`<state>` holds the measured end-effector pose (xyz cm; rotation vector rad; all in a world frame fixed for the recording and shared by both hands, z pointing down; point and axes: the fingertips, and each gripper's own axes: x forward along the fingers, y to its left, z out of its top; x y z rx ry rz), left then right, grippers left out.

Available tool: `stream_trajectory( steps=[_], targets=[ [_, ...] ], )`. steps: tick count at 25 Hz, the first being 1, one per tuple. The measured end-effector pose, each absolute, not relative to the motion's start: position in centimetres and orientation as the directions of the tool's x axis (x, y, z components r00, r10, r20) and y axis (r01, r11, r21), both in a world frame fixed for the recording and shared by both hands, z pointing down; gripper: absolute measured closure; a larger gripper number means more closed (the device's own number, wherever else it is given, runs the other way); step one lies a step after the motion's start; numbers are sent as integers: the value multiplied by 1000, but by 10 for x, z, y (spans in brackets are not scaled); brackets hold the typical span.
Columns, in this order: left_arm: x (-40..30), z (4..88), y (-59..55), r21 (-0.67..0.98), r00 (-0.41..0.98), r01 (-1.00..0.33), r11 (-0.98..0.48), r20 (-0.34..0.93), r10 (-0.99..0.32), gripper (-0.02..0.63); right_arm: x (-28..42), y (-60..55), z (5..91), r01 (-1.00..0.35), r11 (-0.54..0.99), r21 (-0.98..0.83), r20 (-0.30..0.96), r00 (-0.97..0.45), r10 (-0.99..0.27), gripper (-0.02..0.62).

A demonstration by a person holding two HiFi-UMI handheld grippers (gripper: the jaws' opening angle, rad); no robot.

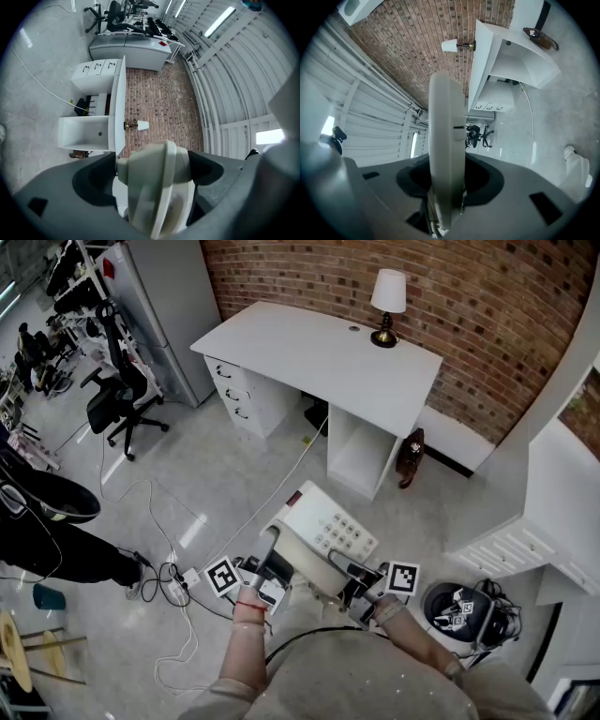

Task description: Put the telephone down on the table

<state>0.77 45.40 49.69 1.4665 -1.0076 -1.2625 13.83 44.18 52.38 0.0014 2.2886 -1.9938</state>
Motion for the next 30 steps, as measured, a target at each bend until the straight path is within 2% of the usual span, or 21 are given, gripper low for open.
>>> stream_trajectory(
  steps=[12, 30],
  targets=[
    [-68, 499, 381, 975, 199, -16, -221, -213, -957, 126, 63, 380, 530, 78, 120, -990, -94, -987, -133, 431],
    [-109, 511, 297, 979, 341, 36, -203, -203, -918, 126, 22, 316, 543, 48, 132, -990, -83, -957, -277, 430]
  ],
)
